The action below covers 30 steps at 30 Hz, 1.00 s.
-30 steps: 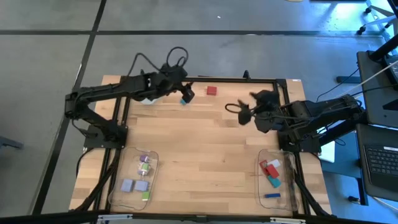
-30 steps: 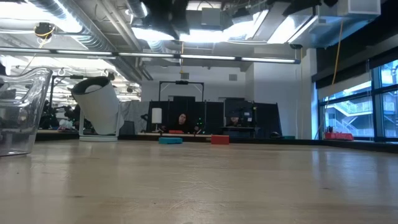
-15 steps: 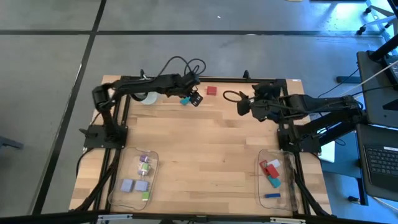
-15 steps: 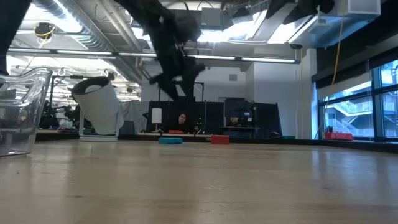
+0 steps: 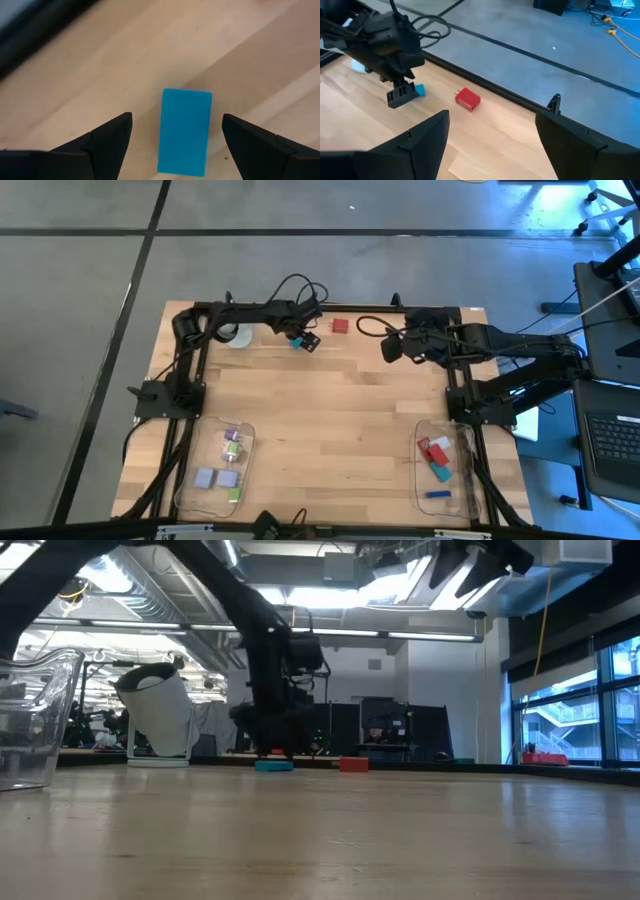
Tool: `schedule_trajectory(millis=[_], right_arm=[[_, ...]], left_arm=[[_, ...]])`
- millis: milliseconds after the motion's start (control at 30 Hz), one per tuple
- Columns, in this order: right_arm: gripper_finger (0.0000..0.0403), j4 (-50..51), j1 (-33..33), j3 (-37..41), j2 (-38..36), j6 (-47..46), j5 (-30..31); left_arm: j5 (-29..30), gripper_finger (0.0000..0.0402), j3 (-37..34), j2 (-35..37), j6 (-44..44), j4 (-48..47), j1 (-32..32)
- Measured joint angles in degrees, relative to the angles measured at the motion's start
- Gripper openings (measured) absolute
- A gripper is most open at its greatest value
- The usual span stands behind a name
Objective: Pick & Place Office items
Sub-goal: Put the light blue timer into the right transparent bin
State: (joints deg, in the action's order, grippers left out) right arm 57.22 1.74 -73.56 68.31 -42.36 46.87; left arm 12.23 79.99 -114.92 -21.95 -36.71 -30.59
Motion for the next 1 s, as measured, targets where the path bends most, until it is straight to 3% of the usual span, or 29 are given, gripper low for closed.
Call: schedule_trajectory(millis=[167,333,467,733,1000], right_arm=[[0.03,1.06,-0.24,0.0,0.0,0.04,0.02],[0.03,1.17,-0.24,0.0,0.0,0.88,0.02],[0.03,1.19,-0.24,0.0,0.0,1.22,0.04],[0.03,1.15,-0.24,0.0,0.0,2.56,0.46],[0.03,0.16,-0.26,0.0,0.0,2.5,0.69]], left_arm=[[-6.5,0.0308,0.0,-2.15,-0.35,-0.04,-1.62],[-9.14,0.0297,0.11,-2.9,-2.18,-0.33,-2.63],[-10.01,0.0262,0.13,-2.9,-2.13,-1.27,-3.06],[-7.26,0.0151,0.13,-2.96,-0.88,-1.58,-2.76],[-10.85,0.015,-0.13,1.03,-0.34,1.26,-2.08]])
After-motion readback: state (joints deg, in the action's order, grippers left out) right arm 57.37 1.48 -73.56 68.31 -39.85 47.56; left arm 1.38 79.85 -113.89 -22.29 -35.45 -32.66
